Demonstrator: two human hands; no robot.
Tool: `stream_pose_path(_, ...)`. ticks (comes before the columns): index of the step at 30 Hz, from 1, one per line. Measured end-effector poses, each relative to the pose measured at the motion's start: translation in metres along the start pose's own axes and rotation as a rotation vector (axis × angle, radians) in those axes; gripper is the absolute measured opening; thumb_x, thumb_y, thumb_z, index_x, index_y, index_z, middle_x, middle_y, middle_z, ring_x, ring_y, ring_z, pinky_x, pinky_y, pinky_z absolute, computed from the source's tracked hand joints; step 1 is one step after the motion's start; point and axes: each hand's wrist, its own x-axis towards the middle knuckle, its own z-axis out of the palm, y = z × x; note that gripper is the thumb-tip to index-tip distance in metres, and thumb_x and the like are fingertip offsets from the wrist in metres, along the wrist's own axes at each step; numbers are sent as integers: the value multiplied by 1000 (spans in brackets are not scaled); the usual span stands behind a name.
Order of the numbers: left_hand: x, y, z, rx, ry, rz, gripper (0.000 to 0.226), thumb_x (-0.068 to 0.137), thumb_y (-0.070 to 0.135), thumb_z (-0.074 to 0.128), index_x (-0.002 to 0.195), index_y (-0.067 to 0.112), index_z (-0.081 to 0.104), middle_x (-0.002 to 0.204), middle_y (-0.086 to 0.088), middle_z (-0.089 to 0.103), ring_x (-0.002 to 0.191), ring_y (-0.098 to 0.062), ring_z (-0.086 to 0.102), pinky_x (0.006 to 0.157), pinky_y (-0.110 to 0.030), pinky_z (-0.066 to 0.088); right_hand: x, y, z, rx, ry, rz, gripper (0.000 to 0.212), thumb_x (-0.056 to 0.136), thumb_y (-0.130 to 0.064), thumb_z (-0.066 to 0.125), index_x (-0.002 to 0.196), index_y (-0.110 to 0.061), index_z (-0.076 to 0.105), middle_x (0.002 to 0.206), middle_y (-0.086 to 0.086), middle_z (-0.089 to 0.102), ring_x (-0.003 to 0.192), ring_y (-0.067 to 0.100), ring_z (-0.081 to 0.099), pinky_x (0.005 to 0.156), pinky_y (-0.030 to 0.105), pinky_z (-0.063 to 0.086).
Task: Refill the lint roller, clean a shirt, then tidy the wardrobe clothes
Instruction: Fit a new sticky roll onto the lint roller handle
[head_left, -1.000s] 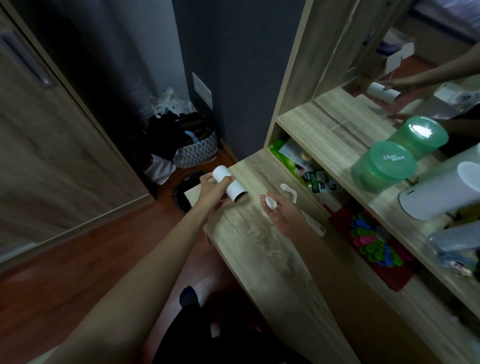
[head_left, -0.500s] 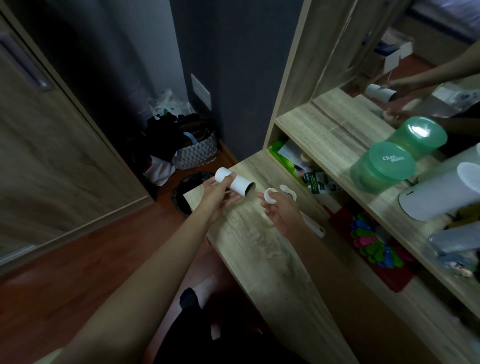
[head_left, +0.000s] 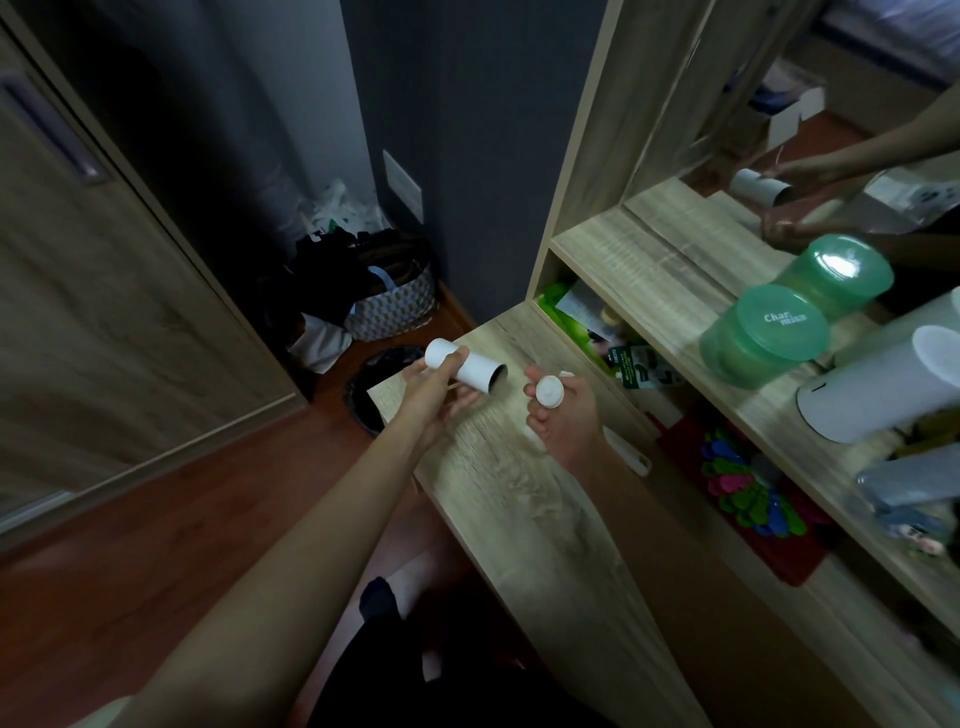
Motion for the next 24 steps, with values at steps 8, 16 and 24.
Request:
stream_pose_path(8, -12, 2, 6, 33, 21, 27, 71, 85, 22, 73, 137, 13, 26, 103, -11, 62, 72, -15, 71, 66, -33, 61, 2, 8, 6, 110, 114, -20, 48, 102, -37, 24, 124, -6, 53, 105, 12, 63, 91, 18, 59, 94, 33, 42)
stream_pose_path(16, -23, -4, 15, 95, 25, 139, 55, 85, 16, 73, 120, 19, 31, 105, -8, 59, 92, -19, 67, 71, -27, 59, 12, 28, 7, -631, 93, -339, 60, 87, -43, 54, 133, -5, 49, 85, -8, 74, 85, 15, 68, 95, 38, 51)
stream_pose_path(24, -24, -4, 14, 117, 21, 239, 55, 86, 13, 71, 120, 17, 28, 103, -4, 60, 99, -19, 65, 70, -22, 57, -2, 20, 27, -853, 294, -280, 63, 99, -49, 32, 147, -9, 26, 133, 4, 52, 119, 22, 51, 114, 42, 20)
